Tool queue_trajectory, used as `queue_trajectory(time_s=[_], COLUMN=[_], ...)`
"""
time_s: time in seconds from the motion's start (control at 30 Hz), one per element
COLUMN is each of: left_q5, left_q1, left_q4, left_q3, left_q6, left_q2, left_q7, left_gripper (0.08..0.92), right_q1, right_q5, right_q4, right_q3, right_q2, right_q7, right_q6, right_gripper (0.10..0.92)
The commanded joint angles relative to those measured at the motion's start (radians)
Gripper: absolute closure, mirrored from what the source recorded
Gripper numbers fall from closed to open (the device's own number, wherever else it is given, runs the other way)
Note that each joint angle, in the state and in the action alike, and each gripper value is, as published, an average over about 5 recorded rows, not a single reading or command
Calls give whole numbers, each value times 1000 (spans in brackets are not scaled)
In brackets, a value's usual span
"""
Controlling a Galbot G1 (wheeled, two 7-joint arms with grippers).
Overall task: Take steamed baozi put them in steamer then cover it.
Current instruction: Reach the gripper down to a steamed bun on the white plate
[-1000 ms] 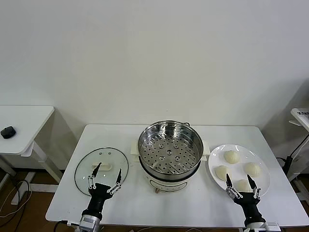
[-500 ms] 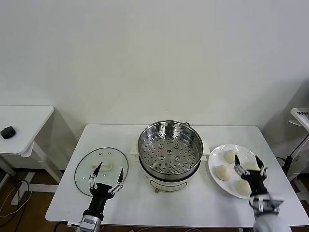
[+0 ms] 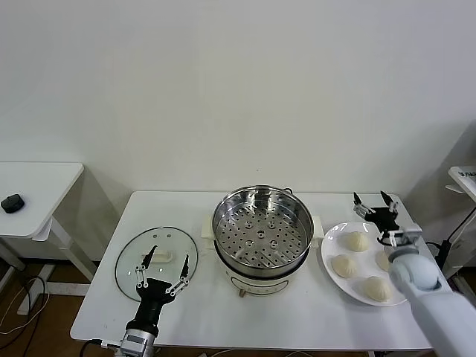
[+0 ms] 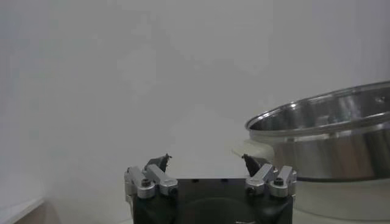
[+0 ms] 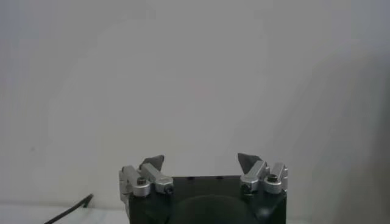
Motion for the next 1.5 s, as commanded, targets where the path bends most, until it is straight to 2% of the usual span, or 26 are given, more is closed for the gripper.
queue_trajectory(time_s=[0.03,0.17,0.33,0.5,0.83,1.5], left_q5=[0,1,1,0,0,-1], left_q1=[3,4,2,3,13,9], left_q4=[-13,-19,-20,-25,-23,-5], left_q3=[1,1,3,6,2,10], left_q6=[11,22,26,29,28,28], left_q2=[1,0,-2,-5,-9,-9], left_q7=[-4,-9,-9,-9,-12,-12], left_gripper=[177,177,177,177,177,177], right_q1=[406,516,604,665,714,654], right_q5=[-172,-375,-576,-741,-892,-1008], right_q4=[-258,-311,-322,-332,-417,-582], right_q3=[-324,-374,-473,-564,-659,-581], right_q2=[-133,-130,-109,-63,40,142], right_q7=[-699,-984,-1108,-1113,-1038,-994], right_q6=[-56,-64,-39,-8,24,92], right_gripper=[203,203,203,203,203,203])
